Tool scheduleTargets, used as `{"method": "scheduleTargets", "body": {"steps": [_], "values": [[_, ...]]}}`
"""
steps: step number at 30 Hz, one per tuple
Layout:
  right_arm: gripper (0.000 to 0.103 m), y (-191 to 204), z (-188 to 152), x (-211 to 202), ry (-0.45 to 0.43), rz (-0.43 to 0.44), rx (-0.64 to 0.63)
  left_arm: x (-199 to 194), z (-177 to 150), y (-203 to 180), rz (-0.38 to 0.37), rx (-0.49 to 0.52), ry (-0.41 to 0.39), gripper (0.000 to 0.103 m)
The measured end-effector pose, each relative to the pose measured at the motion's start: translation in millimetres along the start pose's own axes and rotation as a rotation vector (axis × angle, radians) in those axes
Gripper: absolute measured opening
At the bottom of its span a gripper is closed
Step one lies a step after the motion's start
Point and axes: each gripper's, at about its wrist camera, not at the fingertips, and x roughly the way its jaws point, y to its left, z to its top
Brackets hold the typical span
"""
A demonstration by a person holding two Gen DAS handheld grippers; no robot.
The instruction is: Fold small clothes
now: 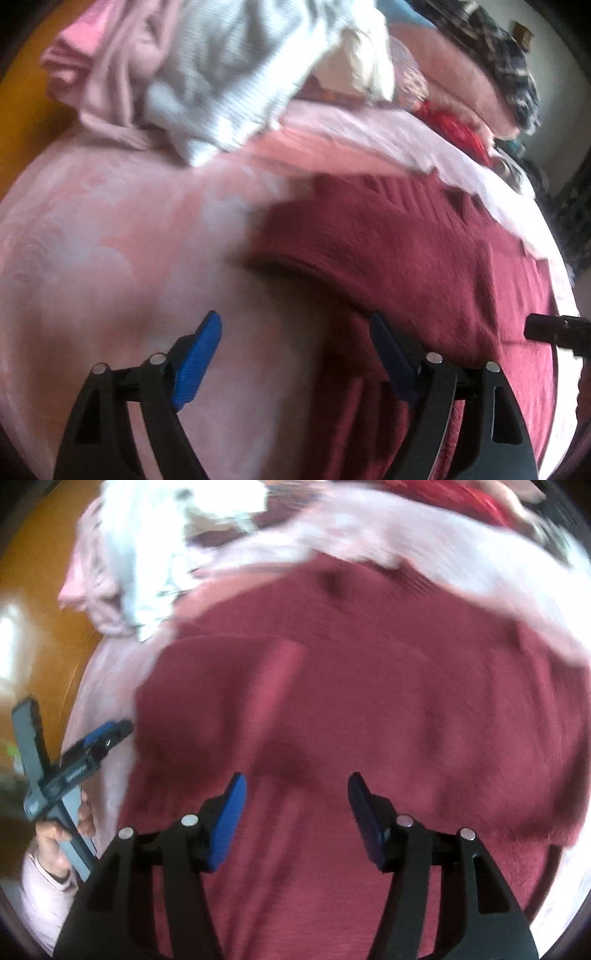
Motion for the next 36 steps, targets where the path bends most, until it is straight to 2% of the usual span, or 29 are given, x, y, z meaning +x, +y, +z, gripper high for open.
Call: {"method": "scheduleTargets", "body": {"steps": [5, 9, 13, 17, 19, 20, 21, 22, 25, 29, 33, 36], "values": [[0.058, 83, 35, 23, 0.056, -0.028, -0.101, 5, 12, 39, 0.015, -0.107, 0.030, 0.083], [0.058, 128, 53, 46, 0.073, -0.016, -0.135, 5, 14, 67, 0.046, -0.162, 0.033, 0.083], [0.063, 158, 66, 78, 0.097, -0.014, -0.160, 1, 12, 88, 0.084, -0.181, 0.021, 0.083], [0.063, 175, 71, 105, 0.113, -0.094, -0.207, 1, 9, 106, 0.093, -0.225, 0.014, 0.083], [0.026, 168, 71, 111, 0.108, -0.143, -0.198, 1, 7, 110, 0.091, -0.234, 0.018, 0.083], [0.023, 160, 72, 108, 0.092, -0.099, -0.175, 1, 6, 111, 0.090, -0.234, 0.017, 0.083], [0.013, 153, 72, 103, 0.080, -0.057, -0.152, 2, 5, 111, 0.092, -0.231, 0.015, 0.083], [0.007, 146, 72, 96, 0.065, -0.022, -0.129, 3, 5, 110, 0.095, -0.230, 0.015, 0.083], [0.006, 112, 68, 62, 0.001, 0.101, -0.042, 3, 4, 108, 0.096, -0.226, 0.006, 0.083], [0.006, 66, 57, 17, -0.092, 0.132, 0.032, 1, 5, 90, 0.075, -0.206, -0.014, 0.083], [0.006, -13, 21, -30, -0.195, 0.113, 0.158, 4, 6, 62, 0.051, -0.155, -0.019, 0.084], [0.006, -70, -17, -45, -0.235, 0.036, 0.224, 10, 6, 35, 0.026, -0.110, -0.011, 0.084]]}}
